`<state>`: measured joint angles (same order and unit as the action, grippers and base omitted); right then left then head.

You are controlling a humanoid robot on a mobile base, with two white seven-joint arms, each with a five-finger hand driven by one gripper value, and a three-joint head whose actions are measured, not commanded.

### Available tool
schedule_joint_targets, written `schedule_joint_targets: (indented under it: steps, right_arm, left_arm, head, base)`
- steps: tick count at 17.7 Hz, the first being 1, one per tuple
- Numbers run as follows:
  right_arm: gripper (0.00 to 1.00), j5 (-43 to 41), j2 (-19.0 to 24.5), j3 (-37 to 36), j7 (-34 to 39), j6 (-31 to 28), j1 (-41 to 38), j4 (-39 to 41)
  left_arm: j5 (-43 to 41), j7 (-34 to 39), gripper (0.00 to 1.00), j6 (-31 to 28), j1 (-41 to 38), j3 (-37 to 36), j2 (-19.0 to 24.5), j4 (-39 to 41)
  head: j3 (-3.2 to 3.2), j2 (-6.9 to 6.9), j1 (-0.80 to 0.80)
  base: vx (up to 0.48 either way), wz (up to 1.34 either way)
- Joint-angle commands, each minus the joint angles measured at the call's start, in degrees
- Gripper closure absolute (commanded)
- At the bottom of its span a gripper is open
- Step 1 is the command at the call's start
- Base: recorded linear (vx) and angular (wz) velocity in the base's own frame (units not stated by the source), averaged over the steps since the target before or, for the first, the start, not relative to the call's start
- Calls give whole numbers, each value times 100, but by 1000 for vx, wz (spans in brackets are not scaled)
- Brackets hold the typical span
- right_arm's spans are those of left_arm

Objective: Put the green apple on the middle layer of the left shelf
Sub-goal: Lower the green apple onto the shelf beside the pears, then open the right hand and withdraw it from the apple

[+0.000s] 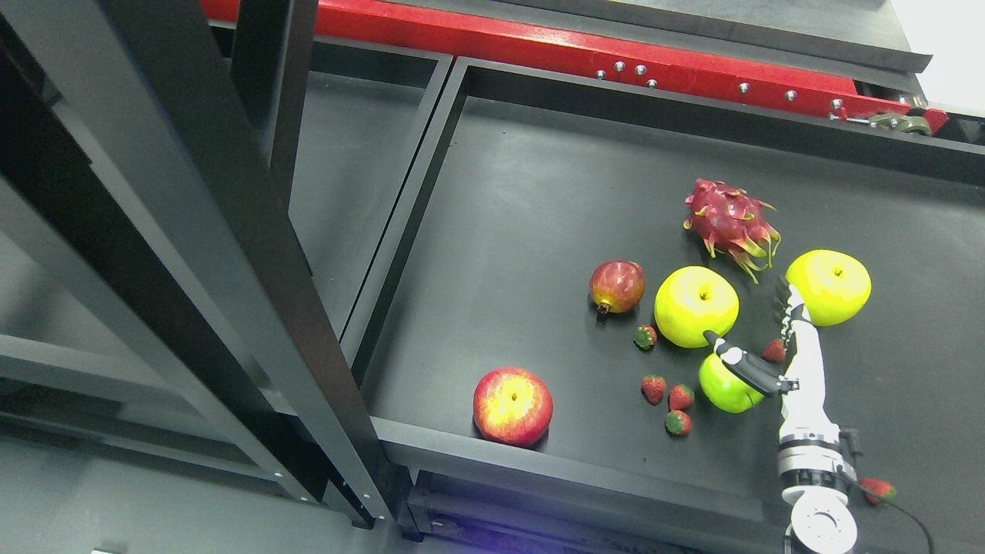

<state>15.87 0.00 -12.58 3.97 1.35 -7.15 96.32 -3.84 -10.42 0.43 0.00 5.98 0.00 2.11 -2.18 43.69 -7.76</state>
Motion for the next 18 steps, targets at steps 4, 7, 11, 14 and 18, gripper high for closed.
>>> schedule_joint_targets:
  steps: [4, 7, 11, 14, 18]
  right_arm:
    - [0, -40, -100, -60, -63, 181, 83, -44]
    - [0, -364, -100, -25, -45, 410, -13, 96]
    - [0, -602, -100, 2, -71, 402, -154, 220]
    - [0, -602, -100, -16, -220, 393, -295, 229]
    - [0, -620, -100, -34, -695, 410, -427, 229]
  left_arm:
    - [-2, -4, 0, 1, 123, 0, 100, 0]
    - [-2, -4, 0, 1, 123, 0, 100, 0]
    - [-2, -4, 0, 1, 123, 0, 100, 0]
    - [-2, -4, 0, 1, 123, 0, 100, 0]
    - [6, -4, 0, 1, 123, 0, 100, 0]
  head:
    - [0, 0, 0]
    - [0, 0, 0]
    - [0, 0, 0]
    - [0, 0, 0]
    - [0, 0, 0]
  base:
    - [0, 0]
    - [0, 0]
    - [-9, -2]
    - [-13, -37]
    - [-11, -35]
